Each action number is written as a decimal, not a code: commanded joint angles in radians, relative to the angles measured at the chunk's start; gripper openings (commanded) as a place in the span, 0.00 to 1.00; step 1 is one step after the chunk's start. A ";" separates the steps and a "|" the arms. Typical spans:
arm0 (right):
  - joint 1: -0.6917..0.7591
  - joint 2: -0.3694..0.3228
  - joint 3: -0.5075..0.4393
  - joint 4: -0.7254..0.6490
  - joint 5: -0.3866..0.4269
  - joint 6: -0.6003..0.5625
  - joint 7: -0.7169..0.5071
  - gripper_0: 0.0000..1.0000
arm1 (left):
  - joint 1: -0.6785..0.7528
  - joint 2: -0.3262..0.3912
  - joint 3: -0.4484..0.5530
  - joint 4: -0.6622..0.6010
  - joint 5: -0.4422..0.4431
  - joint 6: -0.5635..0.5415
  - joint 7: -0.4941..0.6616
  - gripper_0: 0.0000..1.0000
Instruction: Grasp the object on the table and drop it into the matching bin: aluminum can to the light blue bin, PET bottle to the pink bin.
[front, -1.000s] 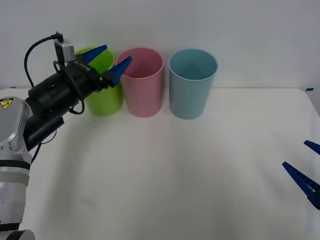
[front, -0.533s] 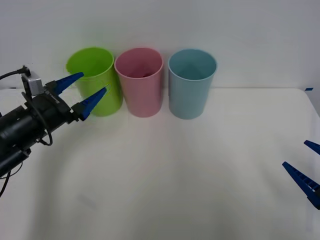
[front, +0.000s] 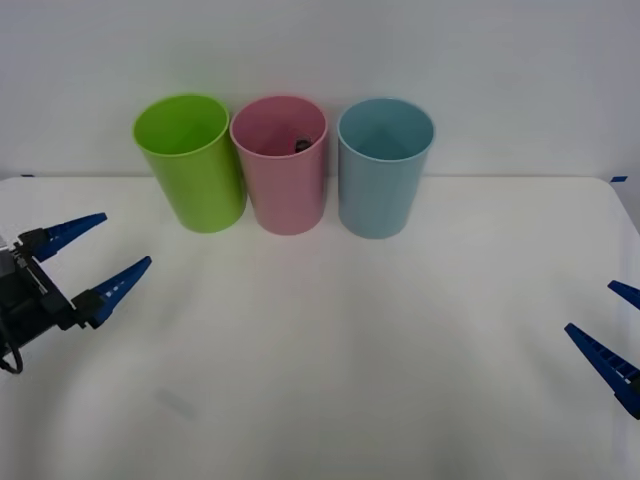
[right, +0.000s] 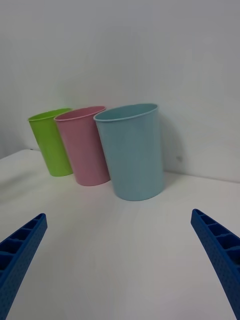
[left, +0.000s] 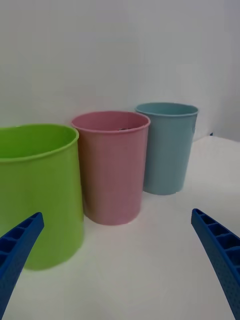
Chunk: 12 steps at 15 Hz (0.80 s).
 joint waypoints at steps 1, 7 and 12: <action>0.000 0.000 0.000 0.000 0.000 0.000 0.000 1.00 | 0.072 0.027 0.012 0.000 0.051 -0.028 -0.050 1.00; 0.000 0.000 0.000 0.000 0.000 0.000 0.000 1.00 | 0.188 0.086 0.031 -0.002 0.109 -0.108 -0.122 1.00; 0.000 0.000 0.000 0.000 0.000 0.000 0.000 1.00 | 0.264 0.156 0.067 -0.002 0.126 -0.137 -0.162 1.00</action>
